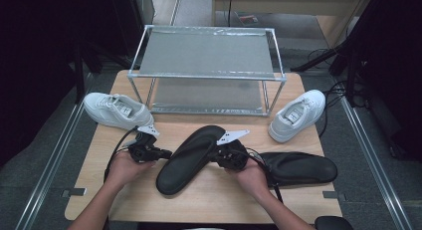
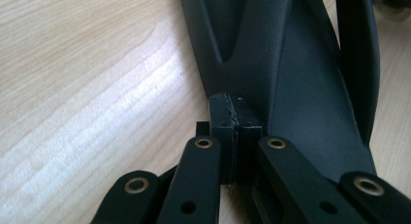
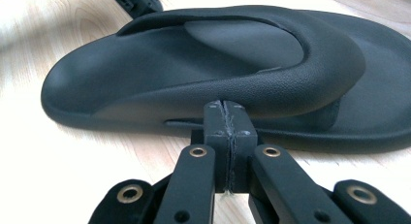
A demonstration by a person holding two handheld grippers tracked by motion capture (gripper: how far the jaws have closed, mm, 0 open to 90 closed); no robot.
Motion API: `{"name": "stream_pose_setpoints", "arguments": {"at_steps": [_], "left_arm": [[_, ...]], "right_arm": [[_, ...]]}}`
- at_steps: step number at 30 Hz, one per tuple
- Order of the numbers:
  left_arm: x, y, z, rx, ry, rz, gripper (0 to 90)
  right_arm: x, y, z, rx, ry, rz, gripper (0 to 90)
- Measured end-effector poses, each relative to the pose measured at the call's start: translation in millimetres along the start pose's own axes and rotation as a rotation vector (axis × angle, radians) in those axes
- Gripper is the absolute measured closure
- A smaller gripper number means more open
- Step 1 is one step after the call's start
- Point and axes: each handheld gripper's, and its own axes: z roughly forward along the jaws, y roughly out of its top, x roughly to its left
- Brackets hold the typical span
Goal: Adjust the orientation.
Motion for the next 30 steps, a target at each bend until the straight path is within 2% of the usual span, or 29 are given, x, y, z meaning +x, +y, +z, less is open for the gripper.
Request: {"name": "stream_pose_setpoints", "arguments": {"at_steps": [7, 14, 16, 20, 24, 28, 30], "left_arm": [[-8.1, -3.3, -0.3, 0.016, 0.009, -0.019, 90.0], [-14.3, -5.6, -1.0, 0.02, 0.008, -0.033, 90.0], [-15.0, -5.5, -0.3, 0.021, -0.005, -0.044, 90.0], [-18.0, -4.3, 2.4, 0.017, -0.003, -0.047, 90.0], [-20.4, -2.4, 5.0, 0.013, -0.013, -0.08, 90.0], [-25.8, 1.1, 9.3, 0.021, -0.013, -0.061, 90.0], [-25.7, 1.7, 9.3, 0.019, -0.016, -0.062, 90.0]], "right_arm": [[-3.6, 7.7, 3.3, 0.005, -0.014, -0.009, 90.0], [-11.3, 14.0, 9.0, 0.011, -0.01, 0.017, 90.0], [-12.3, 16.0, 9.8, 0.012, -0.018, 0.014, 90.0], [-16.0, 19.9, 10.5, 0.018, -0.039, 0.017, 90.0], [-20.1, 20.7, 10.7, 0.014, -0.045, 0.029, 90.0], [-23.2, 22.8, 8.8, 0.015, -0.071, 0.037, 90.0], [-25.5, 22.1, 7.9, 0.015, -0.069, 0.05, 90.0]]}}
